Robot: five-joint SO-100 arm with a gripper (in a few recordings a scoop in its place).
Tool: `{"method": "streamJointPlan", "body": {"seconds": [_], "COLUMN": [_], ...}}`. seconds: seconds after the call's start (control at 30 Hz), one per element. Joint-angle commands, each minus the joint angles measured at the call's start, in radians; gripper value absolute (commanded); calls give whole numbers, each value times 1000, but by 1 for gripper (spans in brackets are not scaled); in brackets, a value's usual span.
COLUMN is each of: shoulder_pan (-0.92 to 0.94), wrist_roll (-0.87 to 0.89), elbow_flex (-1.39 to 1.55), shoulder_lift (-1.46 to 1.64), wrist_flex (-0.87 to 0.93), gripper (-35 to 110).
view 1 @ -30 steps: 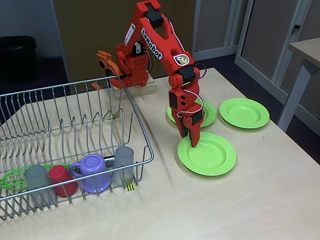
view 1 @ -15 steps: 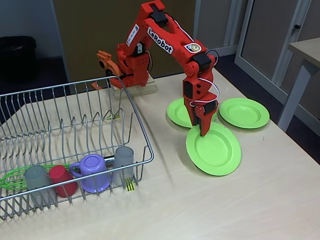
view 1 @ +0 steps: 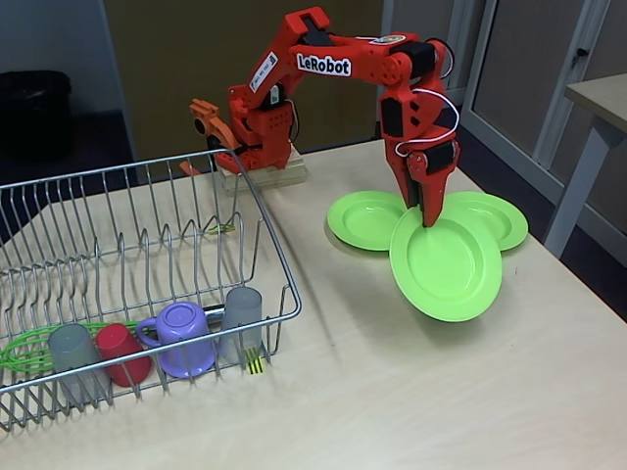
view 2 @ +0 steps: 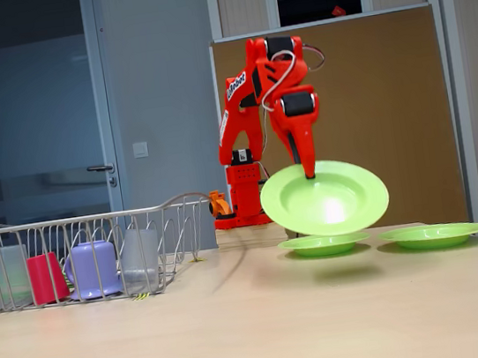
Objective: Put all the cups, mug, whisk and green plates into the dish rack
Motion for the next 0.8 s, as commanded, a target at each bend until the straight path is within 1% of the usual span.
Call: {"method": "streamJointPlan", "body": {"seconds": [0.0,0.2,0.57,0.63,0.77], "shoulder_pan": [37,118,236,281,422], "wrist_roll": [-2,-69,-190,-181,-60], "elbow_flex": [-152,-160,-54,-25,54], "shoulder_lift": [48,190,425,477,581], "wrist_flex": [89,130,130,129,124], "gripper": [0,0,0,0,0]}}
